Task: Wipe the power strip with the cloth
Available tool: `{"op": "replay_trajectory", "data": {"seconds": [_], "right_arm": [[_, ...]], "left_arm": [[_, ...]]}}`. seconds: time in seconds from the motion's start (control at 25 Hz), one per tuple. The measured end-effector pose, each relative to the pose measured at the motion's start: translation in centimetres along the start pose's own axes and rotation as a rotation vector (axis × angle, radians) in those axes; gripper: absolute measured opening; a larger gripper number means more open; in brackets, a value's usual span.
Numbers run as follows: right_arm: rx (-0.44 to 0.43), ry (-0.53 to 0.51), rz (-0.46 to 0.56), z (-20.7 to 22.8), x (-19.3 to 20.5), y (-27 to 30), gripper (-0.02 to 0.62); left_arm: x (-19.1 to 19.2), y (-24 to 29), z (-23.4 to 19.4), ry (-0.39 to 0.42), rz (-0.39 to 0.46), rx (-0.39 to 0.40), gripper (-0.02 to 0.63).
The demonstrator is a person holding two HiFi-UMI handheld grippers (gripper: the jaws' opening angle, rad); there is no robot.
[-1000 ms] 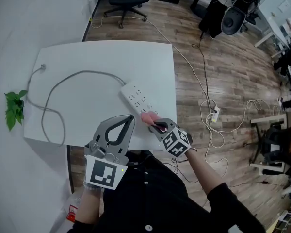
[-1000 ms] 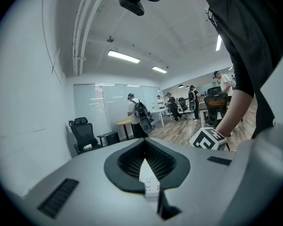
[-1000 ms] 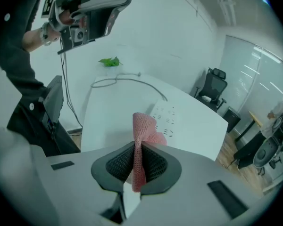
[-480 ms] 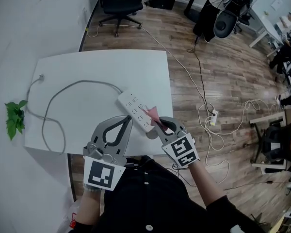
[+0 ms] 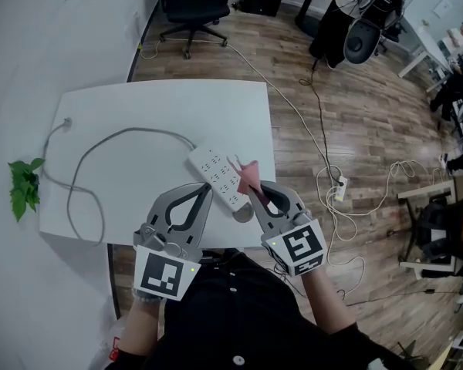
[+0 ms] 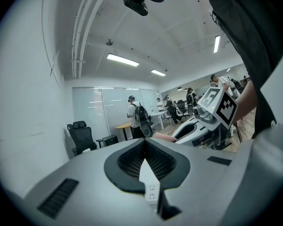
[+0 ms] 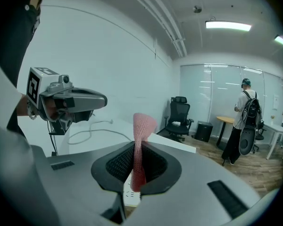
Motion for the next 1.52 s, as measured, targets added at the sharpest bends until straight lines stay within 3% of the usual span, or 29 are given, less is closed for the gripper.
{"op": "replay_trajectory", "data": {"seconds": [0.32,1.52], "right_arm": [[-0.001,-0.052,0.011,-0.4,-1.1,-0.6,0.051],[-0.010,-0.058,0.018,-1.1,-1.8,-1.1,0.051]], "left_arm": [[-0.1,0.1,0.2,0.005,0.002,0.002,0.014],[-0.4,-0.5,0.9,0.005,-0.008,0.004,0.014]]}}
Point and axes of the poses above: the fingertips, and each gripper's own axes: y forward along the fingers, z to its right, x out of its underside, the point moved 2 cm from there along -y, backward along the fingers, and after that the axes turned 2 degrees about -y, right-handed, at the moved point
